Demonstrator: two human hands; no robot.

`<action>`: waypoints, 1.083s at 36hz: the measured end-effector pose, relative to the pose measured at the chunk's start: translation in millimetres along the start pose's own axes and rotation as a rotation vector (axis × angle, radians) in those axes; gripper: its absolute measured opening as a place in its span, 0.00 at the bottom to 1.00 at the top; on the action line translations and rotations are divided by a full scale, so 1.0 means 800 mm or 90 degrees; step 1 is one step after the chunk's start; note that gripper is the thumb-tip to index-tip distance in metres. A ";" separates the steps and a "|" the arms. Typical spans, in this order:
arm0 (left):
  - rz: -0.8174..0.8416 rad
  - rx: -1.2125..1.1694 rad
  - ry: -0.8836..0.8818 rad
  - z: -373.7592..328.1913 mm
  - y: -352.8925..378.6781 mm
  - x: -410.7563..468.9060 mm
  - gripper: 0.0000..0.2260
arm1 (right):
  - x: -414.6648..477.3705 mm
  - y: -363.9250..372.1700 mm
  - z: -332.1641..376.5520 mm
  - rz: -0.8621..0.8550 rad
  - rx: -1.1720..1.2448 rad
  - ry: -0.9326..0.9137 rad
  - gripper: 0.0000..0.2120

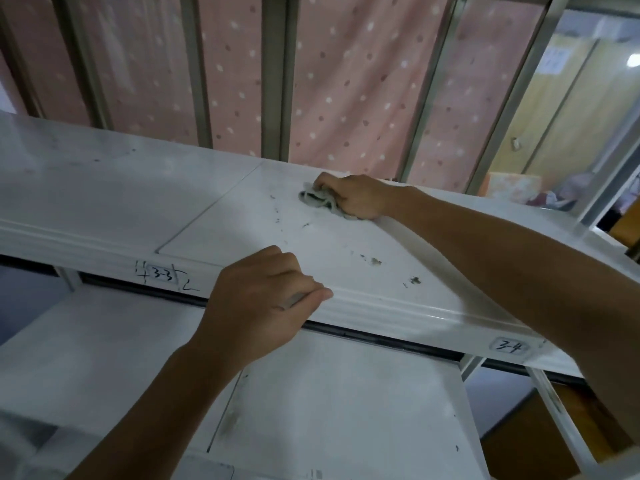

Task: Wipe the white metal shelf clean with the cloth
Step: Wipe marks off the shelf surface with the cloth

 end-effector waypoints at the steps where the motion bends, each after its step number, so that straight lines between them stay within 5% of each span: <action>1: -0.007 0.002 -0.003 0.001 0.000 -0.002 0.11 | -0.006 0.002 0.013 0.001 0.001 -0.027 0.19; 13: -0.016 0.029 0.003 -0.006 -0.003 -0.005 0.11 | -0.102 -0.004 0.111 0.023 0.001 -0.239 0.16; 29: 0.054 0.035 -0.054 -0.004 0.000 -0.014 0.03 | -0.020 -0.007 -0.013 -0.017 -0.025 0.063 0.13; 39: 0.042 -0.054 -0.056 0.005 -0.008 -0.023 0.05 | 0.097 0.005 0.021 0.057 -0.081 0.029 0.12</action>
Point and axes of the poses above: each hand's wrist, its own x-axis towards the middle knuckle, its own y-axis out of the palm, z = x × y, the point moved 9 cm from there along x, towards the middle knuckle, and after that the axes turned 2 degrees about z, right-handed, at the moved point
